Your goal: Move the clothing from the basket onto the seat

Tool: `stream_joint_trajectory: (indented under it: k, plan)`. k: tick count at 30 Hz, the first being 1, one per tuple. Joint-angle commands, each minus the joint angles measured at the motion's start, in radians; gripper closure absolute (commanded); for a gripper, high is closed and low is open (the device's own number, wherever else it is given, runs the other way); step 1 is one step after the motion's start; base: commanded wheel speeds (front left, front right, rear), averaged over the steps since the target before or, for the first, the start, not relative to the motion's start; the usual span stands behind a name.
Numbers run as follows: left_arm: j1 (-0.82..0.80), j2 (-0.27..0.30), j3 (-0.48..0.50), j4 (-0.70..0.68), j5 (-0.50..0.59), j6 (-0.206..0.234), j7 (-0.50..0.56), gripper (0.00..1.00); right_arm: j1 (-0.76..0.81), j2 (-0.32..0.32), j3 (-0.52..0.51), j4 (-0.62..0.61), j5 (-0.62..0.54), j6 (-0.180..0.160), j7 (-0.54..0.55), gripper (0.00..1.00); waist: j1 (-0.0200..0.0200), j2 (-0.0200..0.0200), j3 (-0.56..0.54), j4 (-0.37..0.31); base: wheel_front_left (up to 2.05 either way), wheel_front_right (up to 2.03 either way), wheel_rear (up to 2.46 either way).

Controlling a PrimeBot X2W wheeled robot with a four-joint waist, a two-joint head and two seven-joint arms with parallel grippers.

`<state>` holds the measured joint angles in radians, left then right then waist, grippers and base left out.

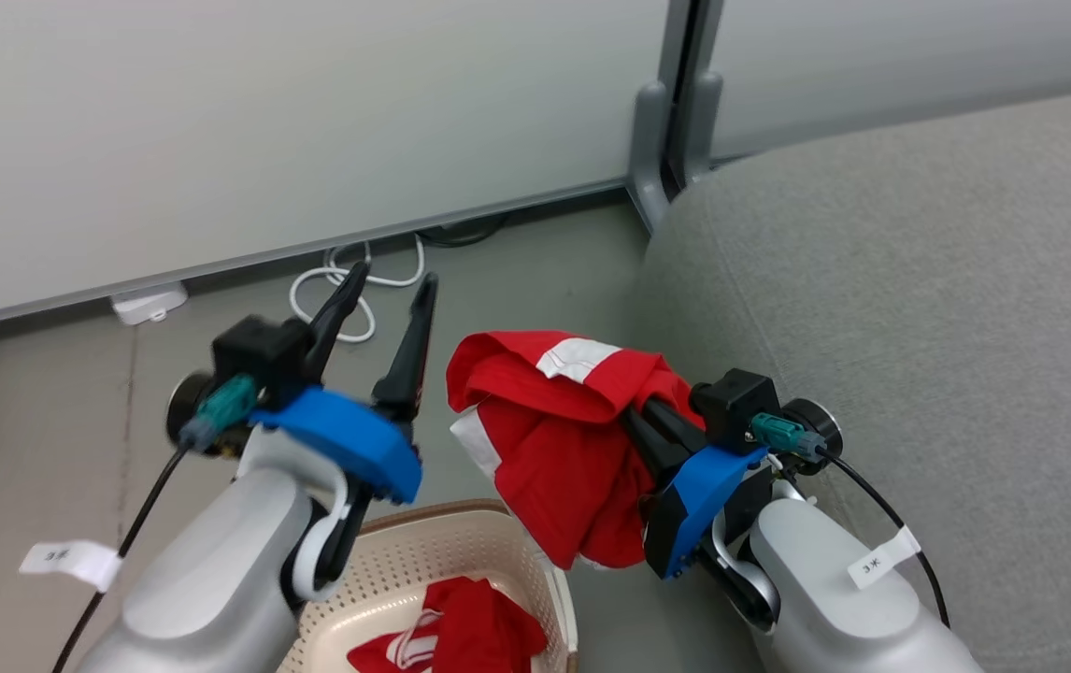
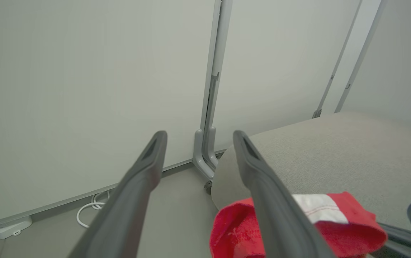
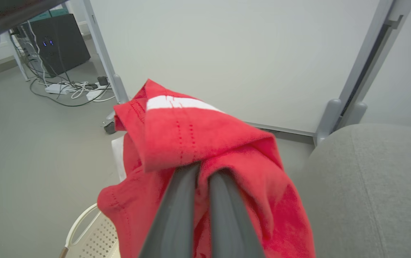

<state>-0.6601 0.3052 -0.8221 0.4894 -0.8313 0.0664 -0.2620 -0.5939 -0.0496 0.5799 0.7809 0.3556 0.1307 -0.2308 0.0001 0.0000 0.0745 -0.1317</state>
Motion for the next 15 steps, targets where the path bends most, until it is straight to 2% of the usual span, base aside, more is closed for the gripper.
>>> stream_joint_trajectory:
  k: [1, 5, 9, 15]
  plan:
    - [0.061, 0.025, 0.033, -0.038, 0.027, 0.01, -0.004, 0.0, -0.015, -0.001, -0.001, -0.014, -0.008, 0.0, -0.002, 1.0, -0.0001, 0.0, -0.003, -0.032, 0.0, 0.0, 0.0]
    - [0.223, 0.086, 0.155, -0.149, 0.084, 0.042, -0.004, 0.0, -0.008, -0.002, -0.001, -0.059, -0.021, 0.0, 0.001, 1.0, -0.0001, 0.0, 0.014, -0.113, 0.0, 0.0, 0.0]
    - [0.368, 0.119, 0.26, -0.251, 0.133, 0.068, -0.004, 0.0, 0.011, -0.002, -0.007, -0.109, -0.038, 0.0, 0.007, 1.0, -0.0001, 0.0, 0.036, -0.208, 0.0, 0.0, 0.0]
    - [0.518, 0.113, 0.397, -0.372, 0.198, 0.078, -0.004, 0.0, 0.052, -0.001, -0.03, -0.179, -0.073, 0.0, 0.023, 1.0, -0.0001, 0.0, 0.065, -0.341, 0.0, 0.0, 0.0]
